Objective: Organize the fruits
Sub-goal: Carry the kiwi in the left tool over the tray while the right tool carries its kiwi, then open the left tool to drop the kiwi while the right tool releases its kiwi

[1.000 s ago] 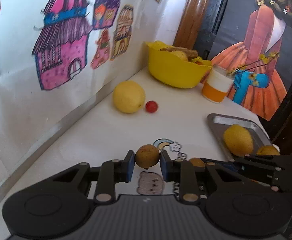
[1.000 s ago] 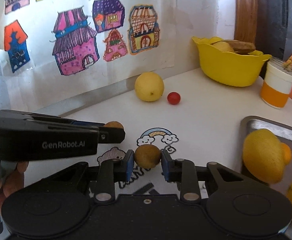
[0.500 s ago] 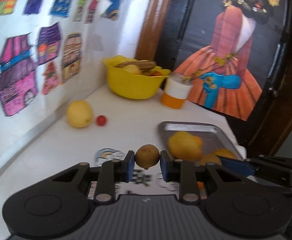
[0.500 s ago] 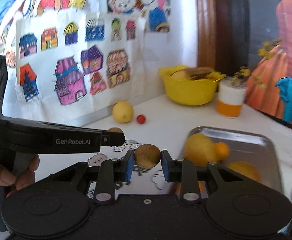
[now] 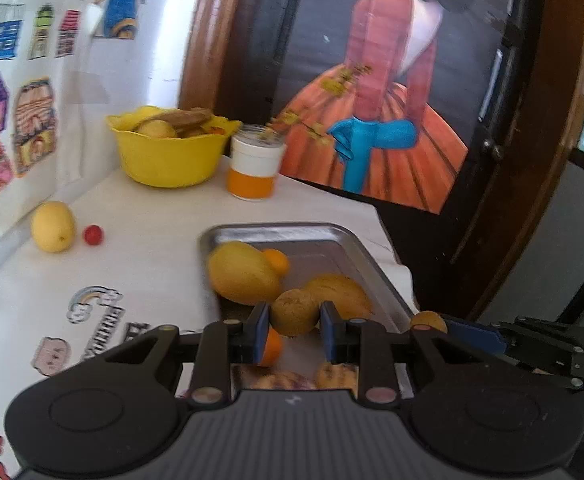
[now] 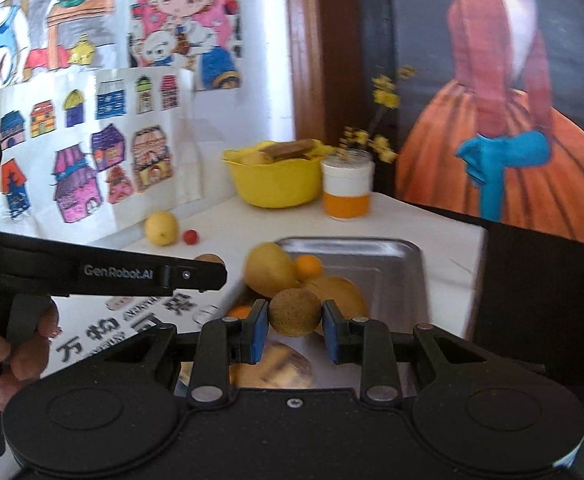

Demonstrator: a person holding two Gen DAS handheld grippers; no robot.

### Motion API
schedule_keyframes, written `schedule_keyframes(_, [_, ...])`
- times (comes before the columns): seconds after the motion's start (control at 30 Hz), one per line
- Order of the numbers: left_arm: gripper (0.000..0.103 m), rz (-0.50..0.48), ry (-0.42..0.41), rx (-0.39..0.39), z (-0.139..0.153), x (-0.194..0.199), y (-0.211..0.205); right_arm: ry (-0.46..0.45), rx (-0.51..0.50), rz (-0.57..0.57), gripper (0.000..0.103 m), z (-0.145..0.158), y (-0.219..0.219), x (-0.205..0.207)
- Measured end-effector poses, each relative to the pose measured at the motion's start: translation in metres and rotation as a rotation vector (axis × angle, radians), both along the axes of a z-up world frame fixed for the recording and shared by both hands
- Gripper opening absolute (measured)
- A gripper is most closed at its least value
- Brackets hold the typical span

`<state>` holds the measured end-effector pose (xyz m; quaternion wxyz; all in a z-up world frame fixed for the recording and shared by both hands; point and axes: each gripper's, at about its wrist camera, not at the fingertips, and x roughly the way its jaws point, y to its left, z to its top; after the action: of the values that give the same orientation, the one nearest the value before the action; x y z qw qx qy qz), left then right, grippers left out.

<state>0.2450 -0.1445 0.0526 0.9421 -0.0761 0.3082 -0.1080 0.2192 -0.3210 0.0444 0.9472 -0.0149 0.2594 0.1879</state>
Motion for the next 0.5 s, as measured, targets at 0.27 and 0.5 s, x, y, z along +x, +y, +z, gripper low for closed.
schedule_keyframes(0.27, [0.030, -0.050, 0.032, 0.034, -0.011, 0.002, -0.035, 0.046, 0.017, -0.044, 0.031, -0.026, -0.034, -0.009])
schedule_keyframes(0.5, [0.030, -0.076, 0.040, 0.067, -0.016, 0.006, -0.057, 0.082, 0.019, -0.043, 0.031, -0.045, -0.043, -0.014])
